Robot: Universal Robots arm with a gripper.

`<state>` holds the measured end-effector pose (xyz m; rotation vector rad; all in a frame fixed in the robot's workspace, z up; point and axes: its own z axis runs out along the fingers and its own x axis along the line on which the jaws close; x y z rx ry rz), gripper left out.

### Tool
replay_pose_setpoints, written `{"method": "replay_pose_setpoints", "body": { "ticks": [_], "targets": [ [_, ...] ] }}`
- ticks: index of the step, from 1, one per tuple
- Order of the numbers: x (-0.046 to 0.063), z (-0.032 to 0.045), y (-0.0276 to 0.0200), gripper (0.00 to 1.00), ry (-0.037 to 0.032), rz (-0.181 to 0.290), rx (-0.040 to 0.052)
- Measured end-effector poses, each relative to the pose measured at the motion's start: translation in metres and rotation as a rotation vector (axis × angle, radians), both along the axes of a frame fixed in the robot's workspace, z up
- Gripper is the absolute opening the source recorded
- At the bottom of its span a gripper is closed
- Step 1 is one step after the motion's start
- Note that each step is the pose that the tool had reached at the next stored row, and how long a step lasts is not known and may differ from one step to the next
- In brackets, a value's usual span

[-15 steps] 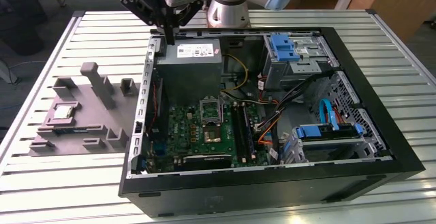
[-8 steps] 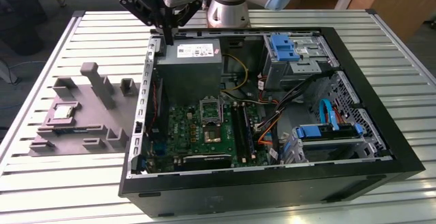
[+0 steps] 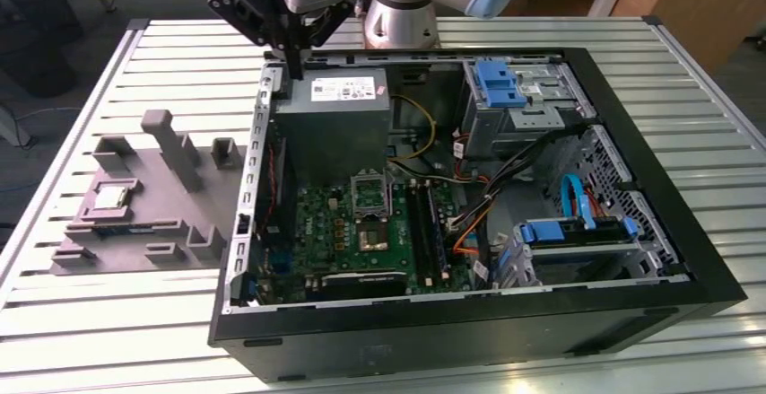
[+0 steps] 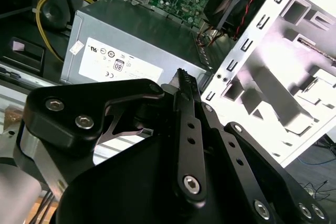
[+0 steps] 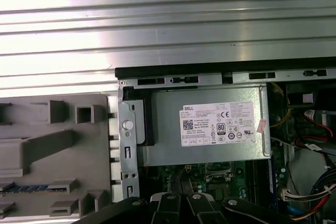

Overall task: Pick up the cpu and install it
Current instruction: 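Reach for the cpu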

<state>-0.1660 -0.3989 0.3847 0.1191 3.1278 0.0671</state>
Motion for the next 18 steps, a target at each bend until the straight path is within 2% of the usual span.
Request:
{"method": "replay_pose_setpoints", "body": {
  "ticks": [18],
  "targets": [
    [-0.0054, -0.0007, 0.0, 0.11, 0.0009, 0.0, 0.0]
  ]
}}
